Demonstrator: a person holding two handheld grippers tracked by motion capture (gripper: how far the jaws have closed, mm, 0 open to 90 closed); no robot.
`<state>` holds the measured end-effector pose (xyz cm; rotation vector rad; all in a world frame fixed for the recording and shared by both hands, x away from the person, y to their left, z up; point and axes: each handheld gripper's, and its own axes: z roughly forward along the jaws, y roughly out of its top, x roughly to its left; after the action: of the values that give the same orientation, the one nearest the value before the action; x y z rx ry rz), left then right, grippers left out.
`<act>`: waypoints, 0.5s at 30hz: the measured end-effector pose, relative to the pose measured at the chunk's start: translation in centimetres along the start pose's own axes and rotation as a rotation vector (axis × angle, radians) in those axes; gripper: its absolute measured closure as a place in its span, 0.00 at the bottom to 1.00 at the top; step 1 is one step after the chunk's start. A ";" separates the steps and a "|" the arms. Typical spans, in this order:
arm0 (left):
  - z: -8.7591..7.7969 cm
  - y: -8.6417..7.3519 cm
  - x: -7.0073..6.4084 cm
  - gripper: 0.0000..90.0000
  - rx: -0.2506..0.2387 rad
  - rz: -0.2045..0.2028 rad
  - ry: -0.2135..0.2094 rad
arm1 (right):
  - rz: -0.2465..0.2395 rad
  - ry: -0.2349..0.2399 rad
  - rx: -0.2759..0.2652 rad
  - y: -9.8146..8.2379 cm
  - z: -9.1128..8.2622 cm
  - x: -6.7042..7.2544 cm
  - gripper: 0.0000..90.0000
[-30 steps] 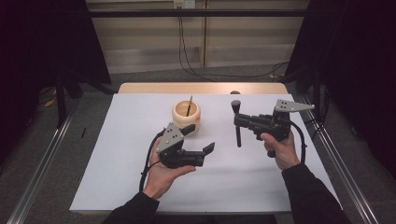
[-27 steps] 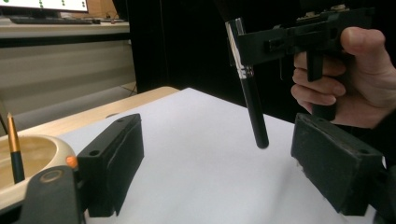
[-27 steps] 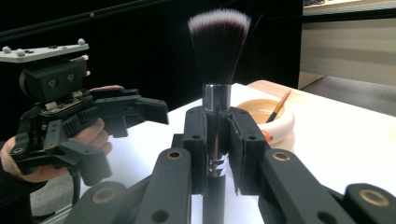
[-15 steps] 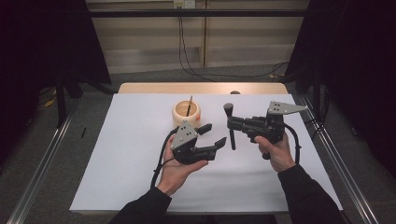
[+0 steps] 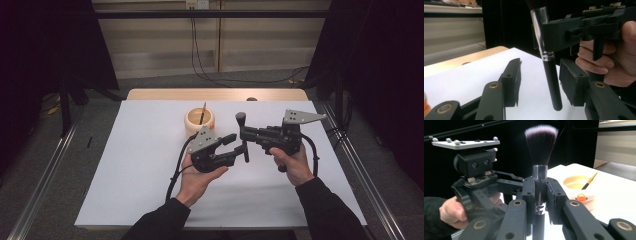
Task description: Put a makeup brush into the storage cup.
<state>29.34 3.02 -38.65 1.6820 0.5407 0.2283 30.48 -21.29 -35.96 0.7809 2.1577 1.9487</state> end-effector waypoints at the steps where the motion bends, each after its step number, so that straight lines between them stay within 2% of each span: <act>1: 0.0 0.0 0.0 0.62 0.006 0.010 -0.004 | -0.002 0.007 0.001 0.0 0.1 0.1 0.87; 2: 0.1 0.0 -0.2 0.63 -0.001 0.011 0.011 | -0.002 0.008 0.001 0.0 0.1 0.1 0.87; 4: 0.1 0.1 -0.1 0.67 0.013 0.003 -0.007 | -0.002 0.009 0.005 -0.1 0.2 0.1 0.87; 8: 0.3 0.1 0.0 0.73 0.016 -0.016 -0.009 | -0.002 0.004 0.009 -0.2 0.3 0.1 0.87; 11: 0.4 0.1 -0.1 0.74 0.019 0.002 -0.012 | -0.005 0.005 0.011 -0.2 0.3 0.1 0.87; 15: 0.2 0.1 0.0 0.81 0.031 0.001 -0.017 | -0.002 0.004 0.013 -0.3 0.4 0.1 0.87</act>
<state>29.49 2.79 -38.58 1.7133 0.5330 0.2074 30.51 -20.94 -36.27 0.7770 2.1750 1.9389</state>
